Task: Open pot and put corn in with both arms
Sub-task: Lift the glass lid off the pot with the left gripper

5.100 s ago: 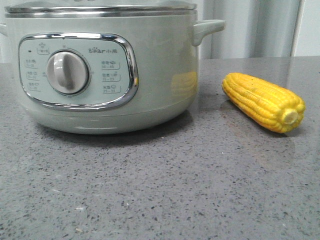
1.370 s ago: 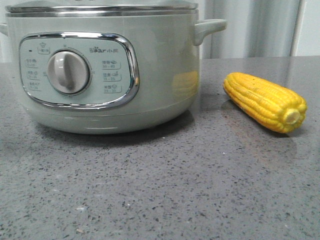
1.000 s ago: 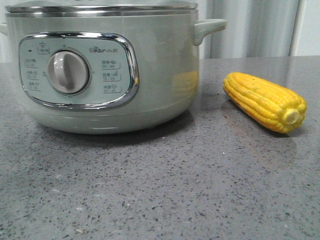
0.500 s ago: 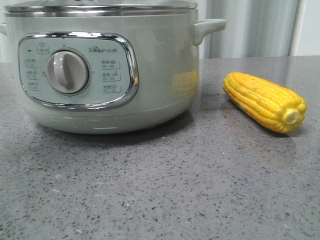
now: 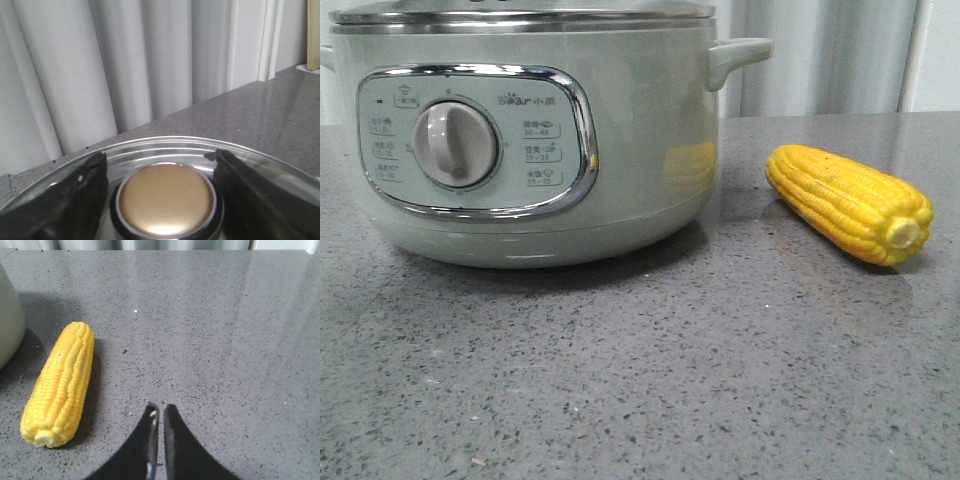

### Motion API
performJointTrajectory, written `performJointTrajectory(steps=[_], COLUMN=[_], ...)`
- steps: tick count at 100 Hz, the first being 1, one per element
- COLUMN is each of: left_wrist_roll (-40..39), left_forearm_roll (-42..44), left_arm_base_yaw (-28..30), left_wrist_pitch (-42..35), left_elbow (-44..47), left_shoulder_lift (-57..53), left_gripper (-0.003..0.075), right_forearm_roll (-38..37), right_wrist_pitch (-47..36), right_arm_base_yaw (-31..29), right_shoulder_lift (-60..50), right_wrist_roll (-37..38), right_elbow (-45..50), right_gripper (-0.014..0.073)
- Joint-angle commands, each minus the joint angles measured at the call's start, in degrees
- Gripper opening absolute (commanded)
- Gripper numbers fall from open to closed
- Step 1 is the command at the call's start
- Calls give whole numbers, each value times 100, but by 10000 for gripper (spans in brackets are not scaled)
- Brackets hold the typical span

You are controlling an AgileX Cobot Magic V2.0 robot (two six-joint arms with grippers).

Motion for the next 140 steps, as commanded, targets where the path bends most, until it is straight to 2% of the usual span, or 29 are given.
performJointTrajectory(steps=[1, 16, 32, 54, 80, 92, 104, 123, 140], left_wrist_roll=[-41, -41, -41, -41, -41, 316, 756, 756, 756], left_forearm_roll=[-25, -25, -25, -25, -25, -25, -36, -293, -337], left_arm_base_yaw=[10, 10, 10, 10, 10, 10, 90, 665, 1578], left_wrist_pitch=[-339, -352, -386, -761, -858, -831, -473, -120, -2], left_elbow=[-201, -201, -201, -224, -434, -443, -443, -26, 764], left_shoulder_lift=[-165, -165, -165, -214, -630, -1040, -1522, -2361, -3283], left_gripper=[276, 110, -20, -20, -20, -20, -20, -20, -20], right_forearm_roll=[4, 4, 4, 4, 4, 4, 4, 4, 4], right_wrist_pitch=[-480, -480, -480, -480, -480, -480, -480, -480, -480], right_arm_base_yaw=[3, 3, 3, 3, 3, 3, 3, 3, 3], right_shoulder_lift=[69, 69, 69, 69, 69, 69, 69, 69, 69], right_wrist_roll=[-29, -29, -29, -29, -29, -29, -29, -29, -29], right_elbow=[-149, -149, -149, -149, -149, -149, -149, -149, -149], right_gripper=[-56, -56, -56, -56, -56, -56, -56, -56, -56])
